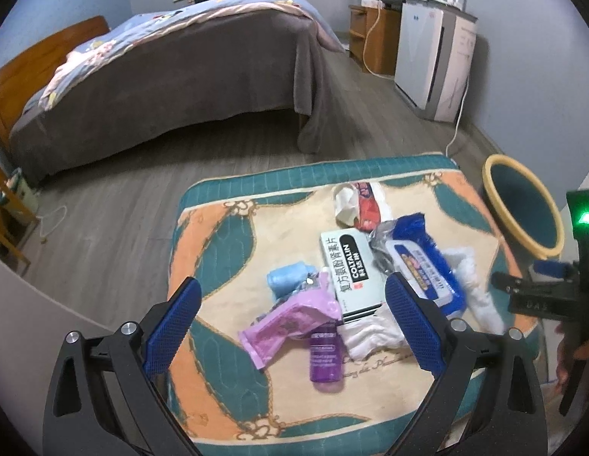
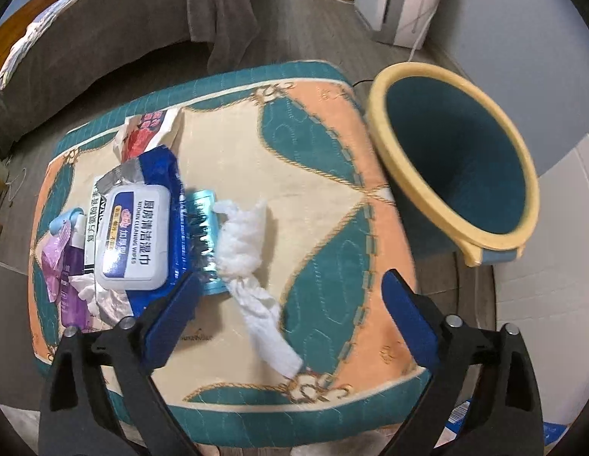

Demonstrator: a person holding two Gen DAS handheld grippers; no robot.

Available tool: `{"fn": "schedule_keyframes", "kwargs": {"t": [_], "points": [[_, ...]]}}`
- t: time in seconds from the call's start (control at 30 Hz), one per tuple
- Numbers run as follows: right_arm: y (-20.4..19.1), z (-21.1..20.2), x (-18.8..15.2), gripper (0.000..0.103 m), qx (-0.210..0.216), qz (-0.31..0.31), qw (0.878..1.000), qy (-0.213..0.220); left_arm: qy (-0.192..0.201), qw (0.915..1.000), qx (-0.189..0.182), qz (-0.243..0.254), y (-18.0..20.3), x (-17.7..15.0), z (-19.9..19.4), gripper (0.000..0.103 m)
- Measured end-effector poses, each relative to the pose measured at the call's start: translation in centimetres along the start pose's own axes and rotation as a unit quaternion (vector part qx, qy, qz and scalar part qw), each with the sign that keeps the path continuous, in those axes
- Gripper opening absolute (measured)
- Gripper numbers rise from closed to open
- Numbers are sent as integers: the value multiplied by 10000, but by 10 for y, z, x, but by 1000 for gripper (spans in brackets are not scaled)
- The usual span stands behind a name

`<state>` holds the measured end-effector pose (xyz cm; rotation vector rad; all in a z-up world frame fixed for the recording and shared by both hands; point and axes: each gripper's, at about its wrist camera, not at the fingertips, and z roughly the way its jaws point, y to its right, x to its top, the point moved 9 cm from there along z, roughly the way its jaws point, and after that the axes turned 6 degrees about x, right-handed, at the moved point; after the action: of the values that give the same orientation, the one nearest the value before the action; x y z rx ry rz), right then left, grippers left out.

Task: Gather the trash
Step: 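Move both open grippers back over the trash on the mattress, then grasp the white crumpled tissue with the right gripper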

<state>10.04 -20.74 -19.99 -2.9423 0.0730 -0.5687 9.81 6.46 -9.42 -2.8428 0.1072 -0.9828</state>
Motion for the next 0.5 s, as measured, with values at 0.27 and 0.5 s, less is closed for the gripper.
{"fn": "schedule_keyframes", "kwargs": {"t": [0.27, 0.5], "points": [[-17, 33, -1, 56, 251, -92, 9989, -374, -136, 9997, -70, 179, 12, 1, 16, 96], [-23, 44, -4, 21, 543, -91, 9968, -585, -224, 9987, -119, 451, 29, 0, 26, 96]]}}
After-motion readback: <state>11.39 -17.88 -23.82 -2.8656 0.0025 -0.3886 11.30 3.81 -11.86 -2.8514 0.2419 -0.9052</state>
